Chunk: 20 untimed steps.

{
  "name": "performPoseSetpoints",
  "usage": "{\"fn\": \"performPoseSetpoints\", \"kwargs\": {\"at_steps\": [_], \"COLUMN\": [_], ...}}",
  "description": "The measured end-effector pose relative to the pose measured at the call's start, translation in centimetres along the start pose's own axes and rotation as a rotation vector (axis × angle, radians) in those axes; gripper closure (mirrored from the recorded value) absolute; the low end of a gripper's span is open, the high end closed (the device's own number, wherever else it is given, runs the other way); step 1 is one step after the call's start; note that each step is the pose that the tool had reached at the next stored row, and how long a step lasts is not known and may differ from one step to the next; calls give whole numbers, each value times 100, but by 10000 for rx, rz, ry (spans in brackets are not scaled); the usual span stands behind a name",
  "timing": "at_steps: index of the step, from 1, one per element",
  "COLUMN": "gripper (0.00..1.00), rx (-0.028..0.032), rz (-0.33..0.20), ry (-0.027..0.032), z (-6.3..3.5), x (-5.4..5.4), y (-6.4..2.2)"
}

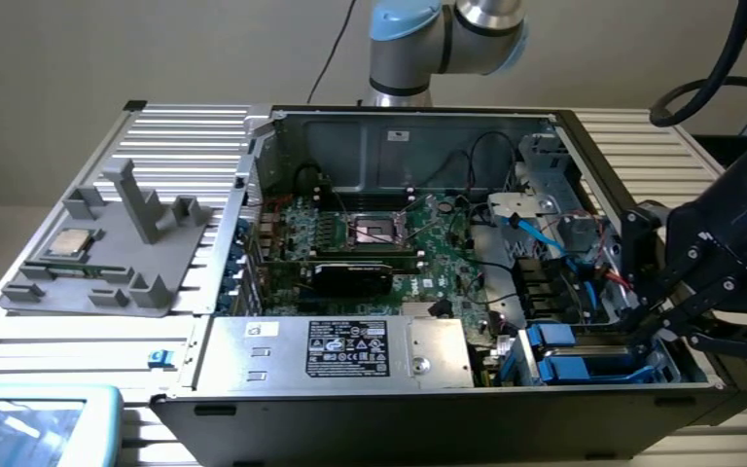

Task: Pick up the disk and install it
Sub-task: 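Insert the first disk wire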

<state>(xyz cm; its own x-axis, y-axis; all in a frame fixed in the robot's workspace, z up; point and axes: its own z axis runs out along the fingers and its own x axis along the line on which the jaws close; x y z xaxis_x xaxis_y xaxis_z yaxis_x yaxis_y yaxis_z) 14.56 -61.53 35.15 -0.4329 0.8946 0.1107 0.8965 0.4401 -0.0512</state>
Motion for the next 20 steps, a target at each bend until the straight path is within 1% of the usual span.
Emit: {"fn": "performPoseSetpoints", "kwargs": {"at_steps": [6, 7, 11, 13, 20], "gripper": [84, 84, 84, 84, 84], "rx": [-42, -43, -42, -37, -54], "rz": [330, 362, 368, 411, 622], "ry": [14, -4, -10, -27, -20], "z": [2, -1, 0, 2, 6], "x": [7, 8, 8, 10, 30], "y": [-15, -15, -17, -22, -64]}}
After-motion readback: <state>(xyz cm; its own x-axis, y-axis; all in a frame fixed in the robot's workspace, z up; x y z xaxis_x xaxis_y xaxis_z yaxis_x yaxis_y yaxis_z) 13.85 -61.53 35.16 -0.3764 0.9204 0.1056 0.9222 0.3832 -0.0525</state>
